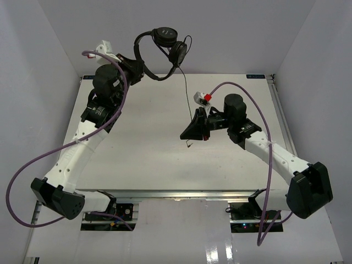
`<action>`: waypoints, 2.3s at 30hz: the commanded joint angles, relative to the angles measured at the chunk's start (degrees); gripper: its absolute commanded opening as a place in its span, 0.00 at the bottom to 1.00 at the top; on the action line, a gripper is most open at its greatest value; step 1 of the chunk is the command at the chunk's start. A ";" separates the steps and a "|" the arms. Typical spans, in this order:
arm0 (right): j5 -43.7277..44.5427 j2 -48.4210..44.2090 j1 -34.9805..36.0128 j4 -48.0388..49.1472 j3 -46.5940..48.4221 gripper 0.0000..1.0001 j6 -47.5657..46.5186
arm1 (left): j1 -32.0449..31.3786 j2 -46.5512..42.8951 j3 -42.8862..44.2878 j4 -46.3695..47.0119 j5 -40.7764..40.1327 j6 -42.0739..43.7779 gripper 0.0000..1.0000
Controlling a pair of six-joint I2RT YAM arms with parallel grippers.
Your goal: Wrap the headphones
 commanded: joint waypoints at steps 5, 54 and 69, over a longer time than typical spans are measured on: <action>7.99 -3.52 3.44 -23.16 6.35 0.08 -17.75 | 2.92 -0.71 -4.67 0.62 -4.08 1.21 0.00; 40.61 -0.36 12.11 -54.55 17.36 0.08 -53.20 | 5.03 1.60 -13.28 -2.76 -1.13 6.54 0.00; 55.89 4.87 15.98 -66.25 28.77 0.08 -70.33 | 5.25 7.15 -16.66 -1.95 3.23 5.49 0.00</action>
